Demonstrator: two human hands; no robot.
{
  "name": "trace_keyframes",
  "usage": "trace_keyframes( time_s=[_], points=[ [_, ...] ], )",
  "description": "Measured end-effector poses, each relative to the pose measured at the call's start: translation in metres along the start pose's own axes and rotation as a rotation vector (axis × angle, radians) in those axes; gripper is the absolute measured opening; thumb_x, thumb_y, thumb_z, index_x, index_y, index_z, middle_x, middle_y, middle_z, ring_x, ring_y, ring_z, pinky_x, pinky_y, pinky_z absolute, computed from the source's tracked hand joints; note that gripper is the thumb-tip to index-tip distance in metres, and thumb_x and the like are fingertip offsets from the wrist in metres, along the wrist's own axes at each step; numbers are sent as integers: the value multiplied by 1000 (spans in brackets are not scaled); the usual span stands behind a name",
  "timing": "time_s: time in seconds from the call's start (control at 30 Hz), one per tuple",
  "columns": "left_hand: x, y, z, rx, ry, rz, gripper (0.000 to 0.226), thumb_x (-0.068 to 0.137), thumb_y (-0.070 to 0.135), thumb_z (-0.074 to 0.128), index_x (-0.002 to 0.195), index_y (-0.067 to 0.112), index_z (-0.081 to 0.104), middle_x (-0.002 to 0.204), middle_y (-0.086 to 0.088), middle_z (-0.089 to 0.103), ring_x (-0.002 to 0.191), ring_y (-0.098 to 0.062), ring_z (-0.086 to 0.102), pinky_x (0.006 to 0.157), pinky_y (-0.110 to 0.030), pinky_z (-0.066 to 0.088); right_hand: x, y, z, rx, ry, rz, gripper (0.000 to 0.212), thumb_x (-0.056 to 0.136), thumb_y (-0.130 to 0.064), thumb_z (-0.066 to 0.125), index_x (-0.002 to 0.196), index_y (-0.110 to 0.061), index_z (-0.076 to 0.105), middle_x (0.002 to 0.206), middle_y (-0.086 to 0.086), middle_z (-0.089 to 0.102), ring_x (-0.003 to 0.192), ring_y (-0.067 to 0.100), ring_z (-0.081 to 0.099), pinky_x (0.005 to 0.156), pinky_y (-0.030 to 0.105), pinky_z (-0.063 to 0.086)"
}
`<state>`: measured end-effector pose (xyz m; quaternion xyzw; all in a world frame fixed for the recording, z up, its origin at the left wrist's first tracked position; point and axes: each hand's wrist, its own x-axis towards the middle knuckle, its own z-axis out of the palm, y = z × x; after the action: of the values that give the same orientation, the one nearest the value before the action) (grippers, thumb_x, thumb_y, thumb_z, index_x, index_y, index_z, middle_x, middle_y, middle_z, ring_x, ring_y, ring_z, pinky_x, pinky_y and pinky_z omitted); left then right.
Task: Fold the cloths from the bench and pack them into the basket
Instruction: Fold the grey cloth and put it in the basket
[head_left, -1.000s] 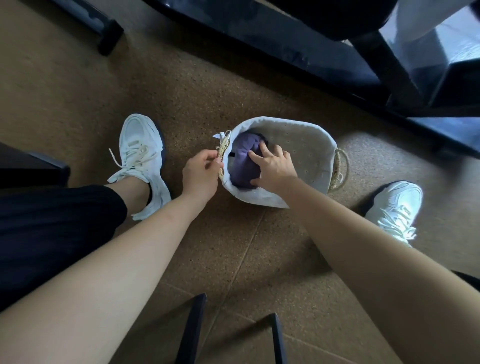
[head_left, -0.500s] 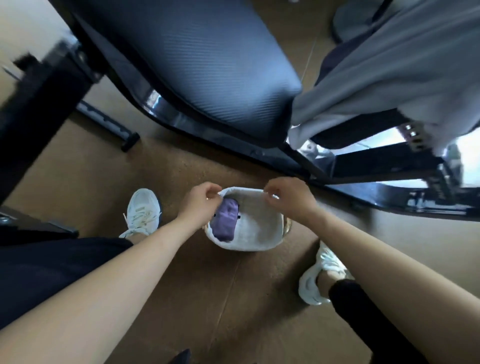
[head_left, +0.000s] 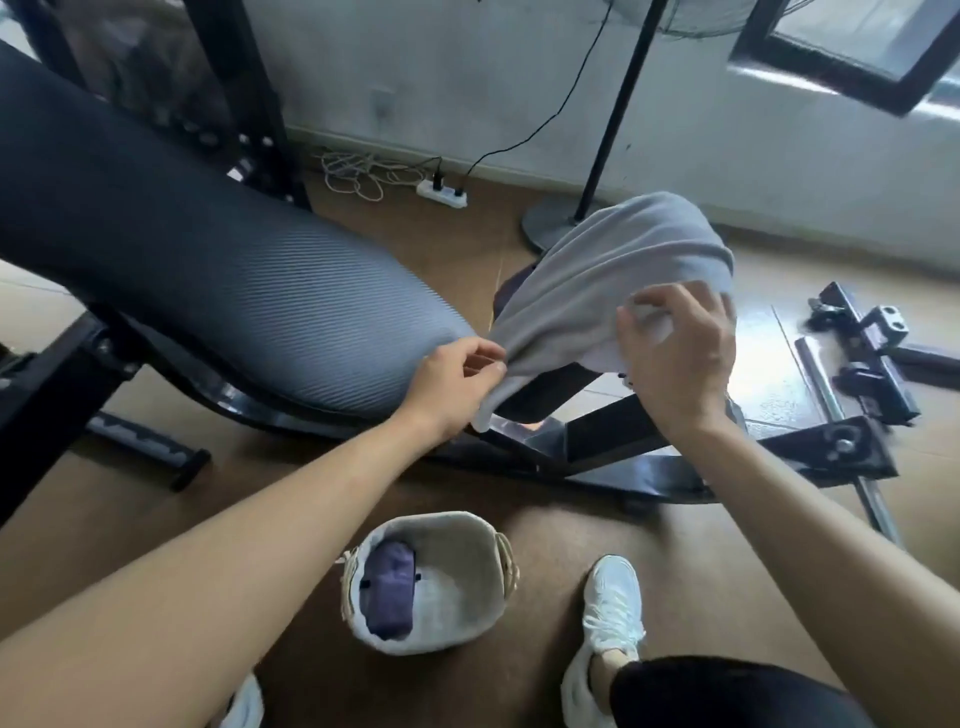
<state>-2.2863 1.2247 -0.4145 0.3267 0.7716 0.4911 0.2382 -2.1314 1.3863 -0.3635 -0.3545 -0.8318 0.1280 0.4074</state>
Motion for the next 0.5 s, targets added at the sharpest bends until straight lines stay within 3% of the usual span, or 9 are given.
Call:
trace_keyframes(
  time_s=[0.17, 0.27, 0.37, 0.43, 0.5],
  points=[
    [40, 46, 36, 59, -75, 148, 38, 92, 29, 72, 128, 22, 63, 126, 3, 66, 111, -14, 63, 102, -37, 52, 39, 30, -24, -34, -159, 83, 45, 81, -10, 68, 125, -21, 65, 129, 3, 57, 113, 28, 44, 94, 30, 40],
    [50, 61, 63, 150, -51, 282, 45, 82, 38, 80, 121, 25, 62, 118, 4, 61, 103, -14, 62, 91, -33, 54, 49, 43, -33, 7, -240, 67, 58, 77, 1, 62, 130, -23, 63, 124, 5, 60, 108, 27, 52, 88, 31, 42],
    [55, 64, 85, 238, 64, 336, 32, 81, 36, 78, 107, 24, 65, 110, 3, 62, 94, -19, 63, 76, -31, 50, 61, 54, -44, 88, -189, 88, 34, 80, 2, 65, 106, -18, 75, 102, 1, 67, 93, 22, 67, 79, 21, 54],
    [56, 63, 91, 245, 141, 364, 20, 89, 32, 73, 104, 19, 69, 108, -1, 69, 94, -23, 65, 73, -29, 45, 68, 59, -49, 95, -187, 94, 18, 84, -2, 68, 93, -15, 77, 92, -2, 68, 86, 20, 69, 72, 6, 46],
    [54, 62, 89, 233, 201, 393, 19, 94, 32, 68, 103, 16, 72, 104, -2, 73, 93, -21, 66, 72, -26, 40, 72, 60, -54, 73, -215, 64, 11, 86, -6, 70, 91, -13, 77, 91, -2, 70, 87, 18, 68, 75, 11, 47]
  ],
)
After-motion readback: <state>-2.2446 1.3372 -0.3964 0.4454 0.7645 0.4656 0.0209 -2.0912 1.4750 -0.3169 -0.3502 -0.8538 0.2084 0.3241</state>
